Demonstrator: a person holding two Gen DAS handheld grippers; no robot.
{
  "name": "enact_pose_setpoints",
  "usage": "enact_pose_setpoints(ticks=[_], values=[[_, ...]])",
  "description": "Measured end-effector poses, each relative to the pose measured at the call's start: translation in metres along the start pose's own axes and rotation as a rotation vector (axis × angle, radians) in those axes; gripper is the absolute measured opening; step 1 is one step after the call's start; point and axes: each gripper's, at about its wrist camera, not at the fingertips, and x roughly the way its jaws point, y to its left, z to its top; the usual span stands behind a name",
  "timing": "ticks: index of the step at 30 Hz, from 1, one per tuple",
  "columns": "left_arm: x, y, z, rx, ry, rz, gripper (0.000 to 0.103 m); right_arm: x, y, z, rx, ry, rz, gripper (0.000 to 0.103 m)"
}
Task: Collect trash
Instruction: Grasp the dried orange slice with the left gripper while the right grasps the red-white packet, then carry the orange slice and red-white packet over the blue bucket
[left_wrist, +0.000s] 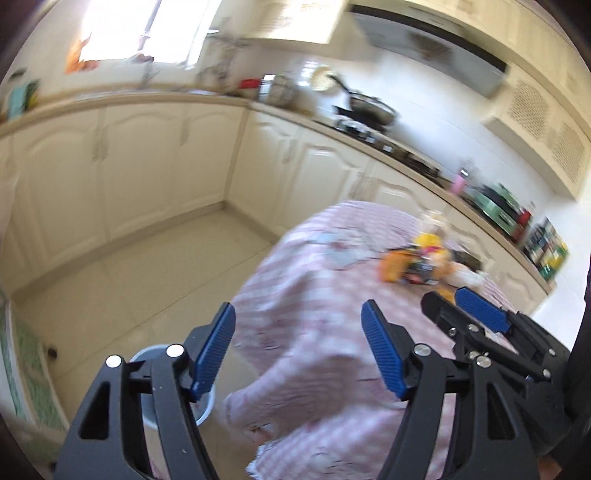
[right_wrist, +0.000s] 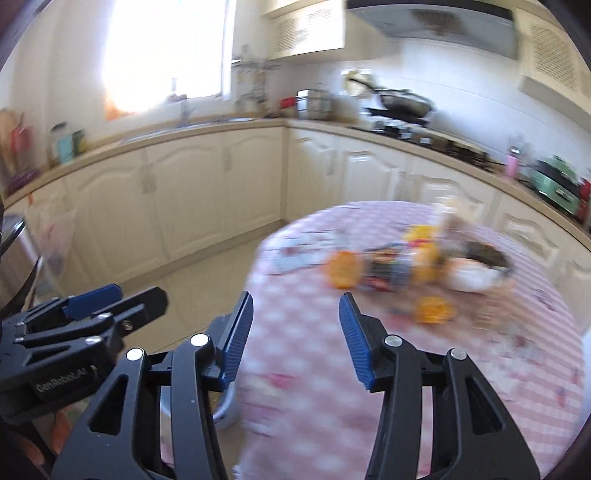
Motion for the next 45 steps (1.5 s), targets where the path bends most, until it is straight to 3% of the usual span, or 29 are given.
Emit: enact_pose_setpoints(ticks=[6,11,18,25,28,29,32,33,34,37,41,45], values=[[0.033,-0.069,0.009,0.091,0.03,-0.088,0.069,-0.007,-0.09,-0.013,0.143,0.009,-0.113,0.048],[0.071,-0.1,0.015,0.166,0.076,-0.056,0.069,0.004,-0.137,-0.02,0.24,0.048,-0.149,0.048],[0.122,-0.093,0.031,0.161,0.131,-0.006,0.069,0.028,-0.184,-0.027,0.302,0.117,-0.147,0.051],[0.151,-0.087,0.039,0.133,0.17,-0.046,0.069,0.062,-0.197,-0.019,0.337,0.183,-0.142,0.052],[0.159,-0.089,0.041,0.136,0.177,-0.059,0.069,0.074,-0.201,-0.018,0.339,0.226,-0.138,0.034],[0.16,-0.089,0.041,0.134,0.18,-0.064,0.066,0.078,-0.203,-0.019,0.345,0.242,-0.123,0.026],[0.167,-0.091,0.043,0.139,0.197,-0.095,0.045,0.079,-0.204,-0.02,0.353,0.25,-0.097,0.018],[0.169,-0.093,0.043,0.148,0.205,-0.106,0.028,0.075,-0.204,-0.02,0.347,0.237,-0.109,0.017],[0.171,-0.095,0.042,0.159,0.211,-0.109,0.017,0.071,-0.202,-0.02,0.339,0.224,-0.12,0.017],[0.165,-0.1,0.039,0.186,0.189,-0.104,0.008,0.06,-0.2,-0.019,0.328,0.183,-0.156,0.016],[0.151,-0.096,0.037,0.174,0.156,-0.125,0.008,0.037,-0.192,-0.021,0.309,0.131,-0.19,0.015],[0.133,-0.086,0.036,0.147,0.128,-0.143,0.007,0.016,-0.174,-0.02,0.292,0.094,-0.166,0.014]])
